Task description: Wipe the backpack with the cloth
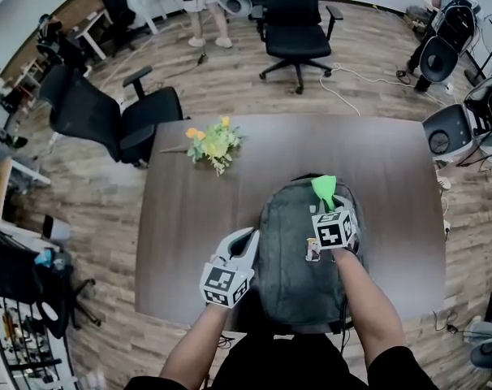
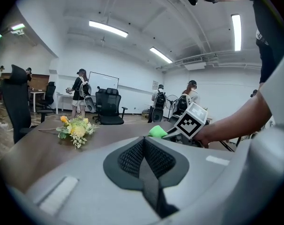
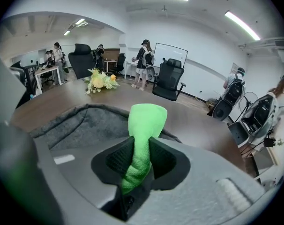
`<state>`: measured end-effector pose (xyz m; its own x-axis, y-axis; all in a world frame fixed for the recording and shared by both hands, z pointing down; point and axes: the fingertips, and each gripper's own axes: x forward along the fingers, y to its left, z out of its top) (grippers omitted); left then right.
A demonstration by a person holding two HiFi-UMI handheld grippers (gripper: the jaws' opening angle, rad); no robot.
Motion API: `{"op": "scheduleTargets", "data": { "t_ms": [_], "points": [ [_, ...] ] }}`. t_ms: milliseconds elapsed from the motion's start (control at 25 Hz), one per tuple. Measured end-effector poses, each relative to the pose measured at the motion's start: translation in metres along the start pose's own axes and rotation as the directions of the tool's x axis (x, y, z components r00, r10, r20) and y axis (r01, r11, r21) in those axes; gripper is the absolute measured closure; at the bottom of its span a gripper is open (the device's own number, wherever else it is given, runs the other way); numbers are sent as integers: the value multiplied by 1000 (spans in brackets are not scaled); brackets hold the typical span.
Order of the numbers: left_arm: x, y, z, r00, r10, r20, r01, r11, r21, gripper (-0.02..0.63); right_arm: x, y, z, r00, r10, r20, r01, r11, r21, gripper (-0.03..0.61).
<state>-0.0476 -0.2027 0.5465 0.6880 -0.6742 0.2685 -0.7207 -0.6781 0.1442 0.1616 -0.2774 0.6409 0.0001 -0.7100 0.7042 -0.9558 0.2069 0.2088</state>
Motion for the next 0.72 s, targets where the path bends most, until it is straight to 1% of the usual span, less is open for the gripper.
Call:
{"op": "scheduleTargets", "data": {
  "t_ms": [120, 240, 320, 440, 600, 720],
  "points": [
    [3, -13, 2, 1000, -16, -2, 16, 1000, 15, 594, -13, -22, -9, 999, -41, -11, 41, 999, -1, 483],
    [6, -22, 1, 1000, -27, -10, 27, 999, 22, 594, -23, -42, -17, 998, -70, -11, 70, 997, 27, 483],
    [8, -24, -1, 999, -37, -17, 38, 999, 10, 594, -26, -52, -22, 996, -83, -12, 84, 995, 50, 483],
    [12, -26, -4, 999, -44, -19, 44, 999, -17, 594, -32, -63, -28, 995, -98, -18, 99, 994, 56, 483],
    [13, -27, -5, 999, -44, -25, 44, 999, -2, 594, -40, -68, -27, 996, -92, 7, 91, 992, 90, 483],
    [16, -26, -4, 999, -36, -27, 36, 999, 4, 594, -50, -65, -22, 998, -62, 25, 58, 990, 128, 483]
  ]
}}
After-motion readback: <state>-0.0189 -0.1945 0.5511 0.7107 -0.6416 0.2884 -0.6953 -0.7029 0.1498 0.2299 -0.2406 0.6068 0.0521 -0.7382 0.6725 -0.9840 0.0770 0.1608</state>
